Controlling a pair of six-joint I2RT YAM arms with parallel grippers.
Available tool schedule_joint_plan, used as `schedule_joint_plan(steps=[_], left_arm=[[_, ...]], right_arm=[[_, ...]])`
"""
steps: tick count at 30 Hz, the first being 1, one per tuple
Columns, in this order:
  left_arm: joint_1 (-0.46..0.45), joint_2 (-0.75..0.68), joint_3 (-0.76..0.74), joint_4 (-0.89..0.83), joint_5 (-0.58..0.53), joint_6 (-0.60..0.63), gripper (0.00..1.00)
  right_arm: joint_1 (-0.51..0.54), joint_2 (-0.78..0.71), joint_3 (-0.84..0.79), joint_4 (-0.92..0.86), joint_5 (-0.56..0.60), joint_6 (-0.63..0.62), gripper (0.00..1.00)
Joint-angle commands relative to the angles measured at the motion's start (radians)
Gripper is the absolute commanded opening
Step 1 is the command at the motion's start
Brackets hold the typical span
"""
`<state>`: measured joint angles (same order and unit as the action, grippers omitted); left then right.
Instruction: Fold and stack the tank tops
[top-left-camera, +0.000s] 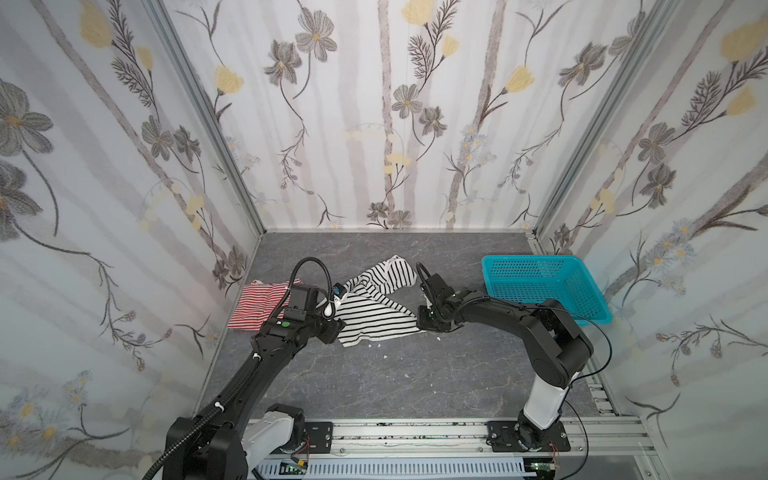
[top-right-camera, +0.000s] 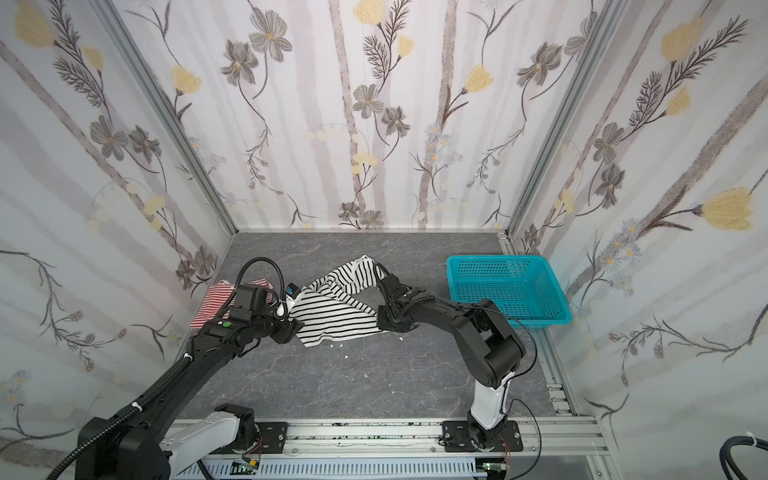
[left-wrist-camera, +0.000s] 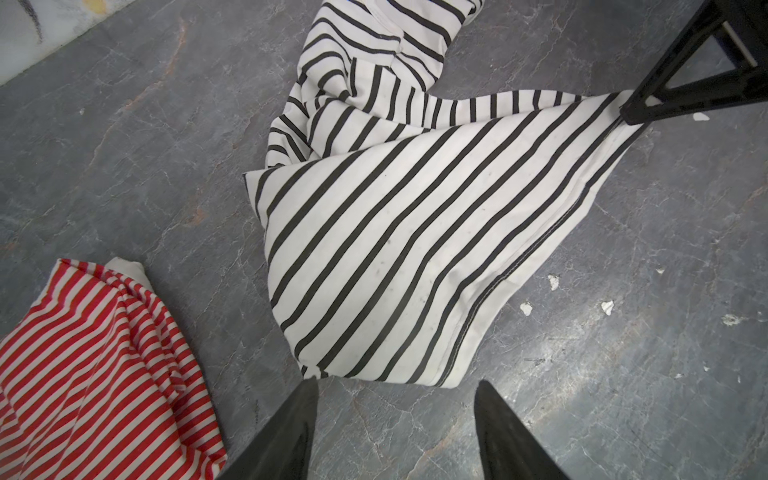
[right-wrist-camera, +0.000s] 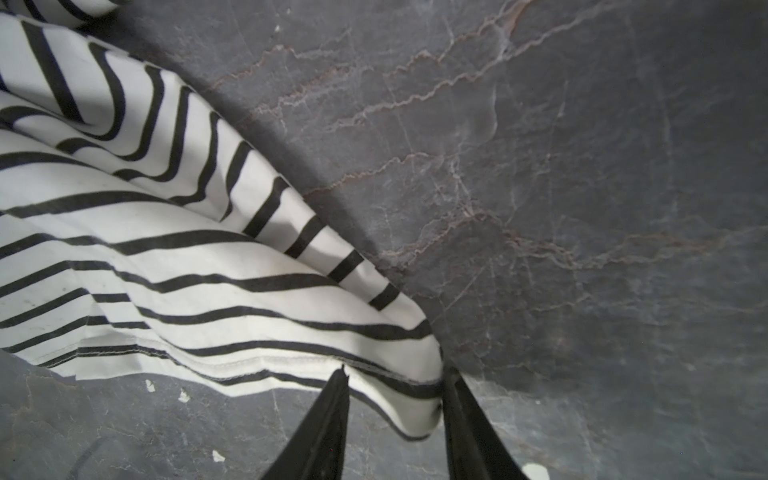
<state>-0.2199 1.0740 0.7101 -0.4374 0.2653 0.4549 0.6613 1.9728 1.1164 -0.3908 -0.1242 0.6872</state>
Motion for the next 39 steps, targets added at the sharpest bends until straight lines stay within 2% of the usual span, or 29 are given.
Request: schedule_joint_plan(steps=[1,9,16,19,23,25,28,34,39], left_arm=[[0.015,0.000,-0.001,0.031,0.023,0.000,0.62],[0.020,0.004,-0.009,0.035,0.027,-0.004,0.62],[0.021,0.013,-0.006,0.046,0.044,-0.016,0.62],[0.021,0.014,-0.008,0.050,0.040,-0.019,0.62],[0.024,0.008,-0.015,0.051,0.028,-0.019,0.62],[0.025,0.006,-0.020,0.051,0.025,-0.017,0.62],[0.027,0.004,-0.024,0.052,0.029,-0.018,0.62],[0.028,0.004,-0.021,0.054,0.040,-0.022,0.62],[0.028,0.004,-0.018,0.055,0.043,-0.027,0.62]], right_arm=[[-0.005,0.003,0.007,0.031,0.005,-0.009,0.37],[-0.027,-0.032,-0.061,0.051,0.007,-0.010,0.37],[-0.052,-0.035,-0.130,0.162,-0.100,0.001,0.36],[-0.062,-0.024,-0.148,0.208,-0.139,0.009,0.33],[-0.063,-0.017,-0.164,0.216,-0.148,0.003,0.23],[-0.067,-0.026,-0.181,0.222,-0.154,-0.001,0.21],[-0.084,-0.048,-0.220,0.244,-0.174,-0.003,0.22],[-0.133,-0.081,-0.327,0.384,-0.286,0.024,0.27],[-0.147,-0.063,-0.355,0.451,-0.336,0.036,0.27]])
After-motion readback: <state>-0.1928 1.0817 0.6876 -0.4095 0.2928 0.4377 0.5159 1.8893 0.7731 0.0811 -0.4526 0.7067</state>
